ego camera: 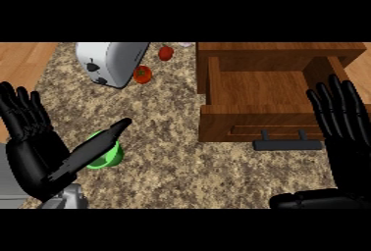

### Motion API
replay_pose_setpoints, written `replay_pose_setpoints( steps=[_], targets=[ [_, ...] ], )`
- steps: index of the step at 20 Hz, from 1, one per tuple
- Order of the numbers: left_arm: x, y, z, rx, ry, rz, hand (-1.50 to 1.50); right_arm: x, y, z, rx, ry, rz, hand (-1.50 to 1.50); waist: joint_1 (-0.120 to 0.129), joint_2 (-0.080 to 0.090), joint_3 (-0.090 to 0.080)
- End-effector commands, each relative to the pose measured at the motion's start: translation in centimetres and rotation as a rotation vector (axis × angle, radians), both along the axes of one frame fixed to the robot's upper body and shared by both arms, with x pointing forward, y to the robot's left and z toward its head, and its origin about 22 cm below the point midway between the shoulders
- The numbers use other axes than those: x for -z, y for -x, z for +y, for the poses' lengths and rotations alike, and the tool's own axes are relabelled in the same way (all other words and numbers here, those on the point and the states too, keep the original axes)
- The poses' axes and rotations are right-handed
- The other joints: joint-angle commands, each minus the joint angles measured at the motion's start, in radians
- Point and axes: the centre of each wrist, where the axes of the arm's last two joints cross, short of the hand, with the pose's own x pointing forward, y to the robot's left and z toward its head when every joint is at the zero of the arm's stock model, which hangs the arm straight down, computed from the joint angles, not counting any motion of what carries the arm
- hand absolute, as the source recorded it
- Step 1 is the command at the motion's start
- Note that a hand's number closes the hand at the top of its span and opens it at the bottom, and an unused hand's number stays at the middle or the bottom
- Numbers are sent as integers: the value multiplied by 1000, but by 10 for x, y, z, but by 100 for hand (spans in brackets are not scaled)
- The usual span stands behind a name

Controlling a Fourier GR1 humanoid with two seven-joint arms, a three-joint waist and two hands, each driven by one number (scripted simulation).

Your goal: Pick up the cup, place it into the drawer and close the drawer

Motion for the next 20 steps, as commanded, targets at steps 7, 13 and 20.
replay_pose_setpoints(
  steps=[7, 13, 20],
  targets=[
    [1, -29, -44, -43, 34, 3, -150, -5, -20, -2, 0, -5, 14, -150, 5, -1, 0],
    [3, -22, -49, -72, 57, 17, -150, 15, -13, 1, -11, -1, 3, -150, 6, -1, 0],
    [16, -1, -30, -110, 84, 67, -150, -1, -14, 9, 5, 26, 5, -150, 10, -2, 0]
  ],
)
